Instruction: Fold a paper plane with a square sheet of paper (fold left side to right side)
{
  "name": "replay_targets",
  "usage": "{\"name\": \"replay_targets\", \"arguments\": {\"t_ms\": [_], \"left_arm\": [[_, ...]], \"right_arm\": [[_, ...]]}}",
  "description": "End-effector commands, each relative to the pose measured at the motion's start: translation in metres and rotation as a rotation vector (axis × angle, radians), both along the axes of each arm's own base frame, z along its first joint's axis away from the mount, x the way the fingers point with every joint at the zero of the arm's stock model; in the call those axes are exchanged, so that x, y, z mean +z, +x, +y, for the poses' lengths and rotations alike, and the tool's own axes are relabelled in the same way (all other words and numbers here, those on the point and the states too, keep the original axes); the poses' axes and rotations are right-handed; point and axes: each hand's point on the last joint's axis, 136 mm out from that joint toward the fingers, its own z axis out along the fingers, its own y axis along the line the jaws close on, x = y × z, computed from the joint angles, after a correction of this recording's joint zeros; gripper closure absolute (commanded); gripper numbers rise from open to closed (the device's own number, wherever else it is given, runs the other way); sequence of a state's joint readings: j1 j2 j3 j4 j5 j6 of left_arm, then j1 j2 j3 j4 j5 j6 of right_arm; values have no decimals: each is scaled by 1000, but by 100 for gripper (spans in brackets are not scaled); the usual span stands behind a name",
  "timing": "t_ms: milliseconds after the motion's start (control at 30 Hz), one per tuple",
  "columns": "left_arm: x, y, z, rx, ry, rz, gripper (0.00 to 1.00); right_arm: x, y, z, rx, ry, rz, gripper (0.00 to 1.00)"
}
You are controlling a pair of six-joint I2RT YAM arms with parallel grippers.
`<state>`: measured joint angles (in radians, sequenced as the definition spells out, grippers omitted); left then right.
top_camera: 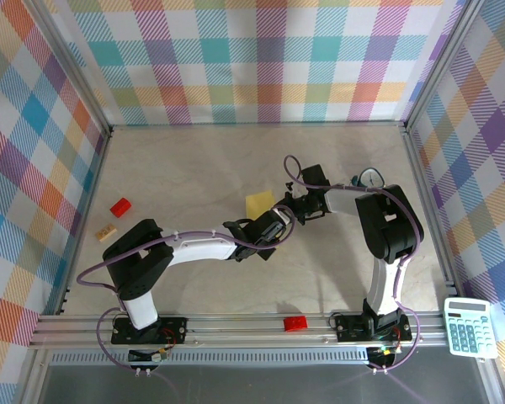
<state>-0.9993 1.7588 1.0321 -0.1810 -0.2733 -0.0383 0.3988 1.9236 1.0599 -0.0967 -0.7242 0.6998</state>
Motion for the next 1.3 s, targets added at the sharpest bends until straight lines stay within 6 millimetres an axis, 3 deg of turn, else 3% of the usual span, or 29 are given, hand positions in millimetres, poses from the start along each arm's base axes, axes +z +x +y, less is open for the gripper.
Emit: {"name": "replay_targets", "arguments": {"t_ms": [0,233,333,533,633,833,1033,1267], "left_arm": [[13,3,-8,5,-29,-30,88],[22,-2,-12,2,-82,-8,100],[25,-5,-12,2,-110,19,100],[28,-9,-10,10,-196,92,100],[32,-10,-11,12,-261,143,100],[34,-7,-7,33,-409,278,100],[32,-3,-3,53,-558,422,100],[27,-1,11,71,-564,466,100]], "right_arm": [[2,-2,1,11,24,3,99],[20,6,0,14,14,-64,87],[35,12,-3,13,20,-112,78],[53,22,-23,-29,-10,-169,63],[55,22,-39,-59,-34,-183,61],[56,4,-53,-45,-32,-210,73],[42,-27,-49,4,0,-169,100],[8,-63,-30,77,-48,-105,100]]}}
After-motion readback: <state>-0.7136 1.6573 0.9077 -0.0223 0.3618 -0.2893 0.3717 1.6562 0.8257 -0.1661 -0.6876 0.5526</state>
